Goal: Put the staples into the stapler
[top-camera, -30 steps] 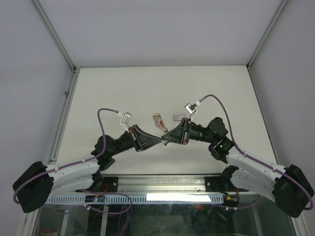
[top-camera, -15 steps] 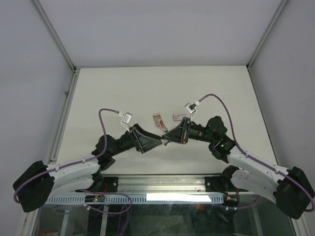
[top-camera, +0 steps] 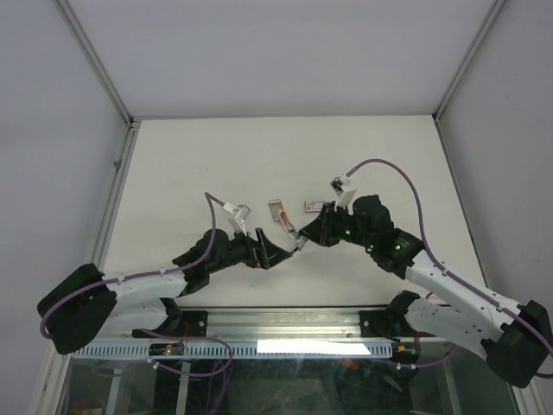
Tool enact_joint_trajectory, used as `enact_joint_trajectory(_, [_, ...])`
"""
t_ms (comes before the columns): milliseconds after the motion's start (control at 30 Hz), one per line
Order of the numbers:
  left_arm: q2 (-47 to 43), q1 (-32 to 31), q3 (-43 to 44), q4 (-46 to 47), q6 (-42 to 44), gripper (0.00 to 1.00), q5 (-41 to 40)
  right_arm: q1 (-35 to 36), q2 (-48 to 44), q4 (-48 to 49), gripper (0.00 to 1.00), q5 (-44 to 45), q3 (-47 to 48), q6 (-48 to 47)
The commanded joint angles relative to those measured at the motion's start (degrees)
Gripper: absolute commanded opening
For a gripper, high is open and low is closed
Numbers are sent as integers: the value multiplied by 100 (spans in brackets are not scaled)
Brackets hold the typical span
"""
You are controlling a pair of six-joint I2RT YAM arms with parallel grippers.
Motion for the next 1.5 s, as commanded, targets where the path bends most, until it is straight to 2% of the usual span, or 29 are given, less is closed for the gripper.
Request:
enact_joint_trajectory(0, [876, -116, 356, 172, 417, 98, -162, 28, 50, -481, 9, 712, 138, -383])
enact_joint_trajectory(433, [2213, -454, 967, 440, 1341, 98, -781, 28, 89, -589, 9, 895, 93, -415])
enact_joint_trajectory(667, [2653, -526, 1181, 446, 1520, 98, -905, 28, 17, -617, 10, 931, 58, -413])
enact_joint_trajectory(1200, [3096, -1280, 1561, 424, 1486, 98, -767, 28, 26, -839, 10, 1176, 93, -454])
enact_joint_trajectory(1467, [3218, -1317, 1520, 963, 1452, 99, -655, 28, 204, -989, 10, 1282, 95, -474])
